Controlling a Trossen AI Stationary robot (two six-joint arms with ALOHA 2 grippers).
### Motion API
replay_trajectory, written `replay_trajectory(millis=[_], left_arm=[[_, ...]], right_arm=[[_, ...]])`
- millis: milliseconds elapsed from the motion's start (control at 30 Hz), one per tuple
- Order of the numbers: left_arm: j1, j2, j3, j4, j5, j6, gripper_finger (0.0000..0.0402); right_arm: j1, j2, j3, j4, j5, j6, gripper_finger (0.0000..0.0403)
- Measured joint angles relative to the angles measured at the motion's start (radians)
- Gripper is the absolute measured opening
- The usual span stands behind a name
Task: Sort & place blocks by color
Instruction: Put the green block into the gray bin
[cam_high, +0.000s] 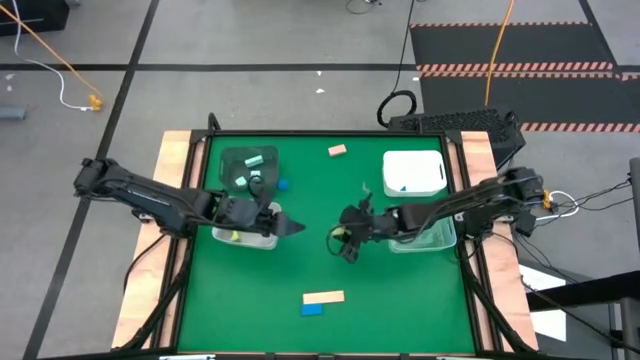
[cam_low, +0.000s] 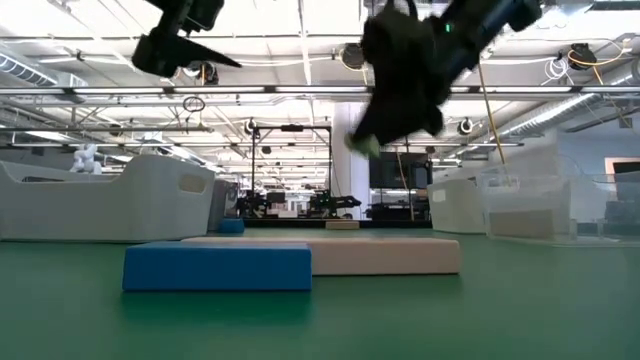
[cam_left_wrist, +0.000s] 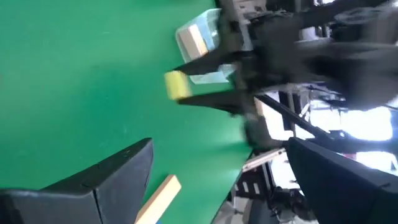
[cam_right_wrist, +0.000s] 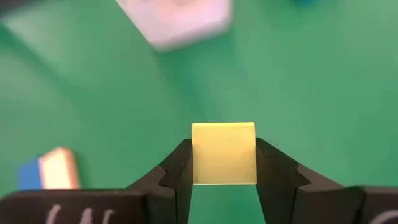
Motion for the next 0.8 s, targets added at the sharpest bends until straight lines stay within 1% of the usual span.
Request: replay_trajectory(millis=[133,300,367,467,533,633,800], left_arm=[[0.0,0.049,0.0,0.076,-0.049,-0.027,0.0367],[0.0,0.152,-0.001,0.239,-0.062,-0.068,0.0367],[0.0,0.201,0.0,0.339,-0.062,-0.083,0.0367],[0.0,0.257,0.0,0.428,-0.056,-0.088,0.0355],[0.0,0.281,0.0,0.461,-0.053,-0.103,0.0335],[0.0,0.308,-0.001,0.501,-0.053,-0.117,0.0286],[0.0,0.308,-0.001,0.503,-0.053,-0.097,0.0167]], right_arm=[[0.022,-0.066,0.0,0.105,0.008,-0.116,0.0115],[0.036,-0.079,0.0,0.199,0.021,-0.235,0.0115],[0.035,-0.082,0.001,0.224,0.025,-0.249,0.0115],[0.034,-0.081,0.001,0.235,0.031,-0.25,0.0115],[0.034,-0.081,0.001,0.258,0.031,-0.261,0.0115],[0.034,-0.082,0.002,0.278,0.03,-0.268,0.0115],[0.034,-0.082,0.002,0.282,0.031,-0.269,0.0115]])
